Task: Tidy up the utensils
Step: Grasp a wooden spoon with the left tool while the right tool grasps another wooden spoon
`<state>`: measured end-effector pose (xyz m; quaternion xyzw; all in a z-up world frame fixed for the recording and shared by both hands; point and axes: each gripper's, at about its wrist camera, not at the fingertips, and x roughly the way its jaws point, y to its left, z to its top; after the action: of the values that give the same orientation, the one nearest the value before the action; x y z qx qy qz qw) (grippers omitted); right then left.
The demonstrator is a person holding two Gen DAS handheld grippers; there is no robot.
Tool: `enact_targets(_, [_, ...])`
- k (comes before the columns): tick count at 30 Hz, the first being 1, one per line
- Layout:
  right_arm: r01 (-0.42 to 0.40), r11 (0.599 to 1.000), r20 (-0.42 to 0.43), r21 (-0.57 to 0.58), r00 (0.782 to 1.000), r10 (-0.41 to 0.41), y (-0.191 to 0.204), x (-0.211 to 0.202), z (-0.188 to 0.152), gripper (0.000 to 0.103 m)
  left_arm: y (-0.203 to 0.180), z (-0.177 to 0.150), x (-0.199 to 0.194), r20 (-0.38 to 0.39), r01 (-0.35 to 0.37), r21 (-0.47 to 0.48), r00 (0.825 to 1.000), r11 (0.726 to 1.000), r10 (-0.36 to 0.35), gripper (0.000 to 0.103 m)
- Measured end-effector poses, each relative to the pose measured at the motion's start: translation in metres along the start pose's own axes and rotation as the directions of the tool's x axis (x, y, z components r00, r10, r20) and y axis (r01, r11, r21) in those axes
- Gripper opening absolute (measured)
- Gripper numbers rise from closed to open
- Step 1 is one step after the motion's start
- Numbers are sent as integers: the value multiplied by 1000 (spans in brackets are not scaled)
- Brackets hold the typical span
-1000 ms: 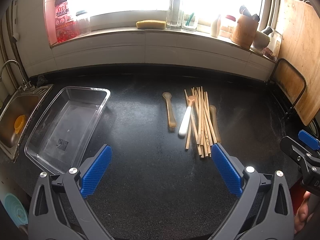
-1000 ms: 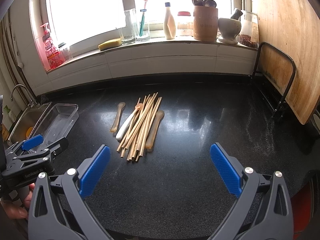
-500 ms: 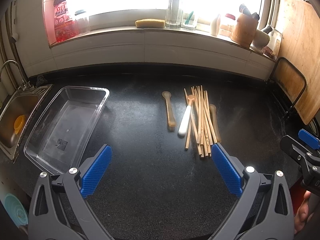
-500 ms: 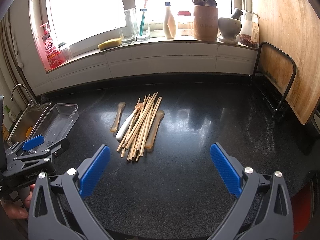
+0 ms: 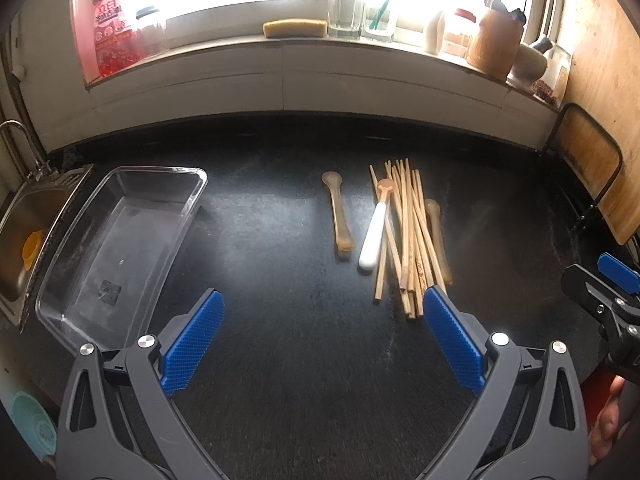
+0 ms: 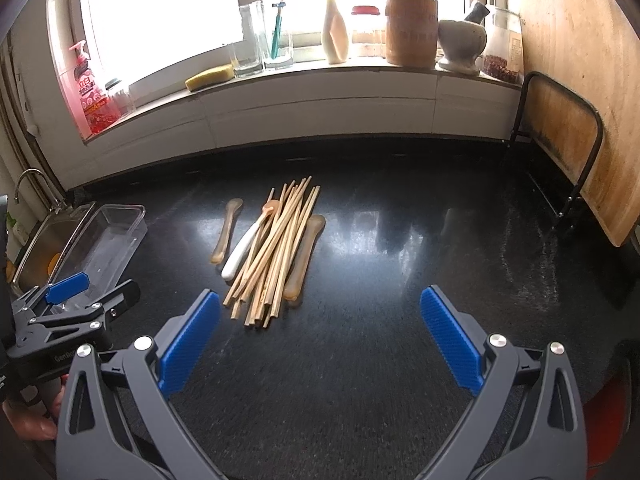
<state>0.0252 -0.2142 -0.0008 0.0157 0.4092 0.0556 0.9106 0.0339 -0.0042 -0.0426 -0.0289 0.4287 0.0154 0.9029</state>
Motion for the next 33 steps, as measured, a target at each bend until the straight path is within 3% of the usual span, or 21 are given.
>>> enact_targets(8, [38, 999, -80, 19, 996, -36, -11, 69, 14, 97, 2, 28, 78, -88, -8, -6, 996, 1000, 7, 97])
enact_targets(13, [103, 995, -150, -11, 983, -103, -21, 124, 21, 97, -4, 47, 139, -155, 3, 18, 988, 1000, 0, 97])
enact_targets(17, [101, 995, -192, -17, 976, -103, -19, 161, 27, 96, -4, 58, 174, -185, 15, 27, 983, 1000, -9, 97])
enact_targets(24, [102, 994, -248, -48, 962, -111, -6, 199, 26, 86, -7, 70, 202, -177, 5, 70, 984, 998, 7, 97])
enact_targets(28, [99, 994, -249, -55, 962, -109, -7, 195, 26, 80, -15, 75, 207, -154, 14, 104, 988, 994, 3, 97])
enact_targets(30, [73, 997, -243, 8, 968, -69, -13, 189, 28, 73, -15, 75, 209, -147, 9, 110, 989, 994, 7, 97])
enact_targets(33, [89, 996, -229, -1, 970, -87, -10, 189, 35, 73, -15, 75, 209, -129, 7, 118, 992, 993, 9, 97])
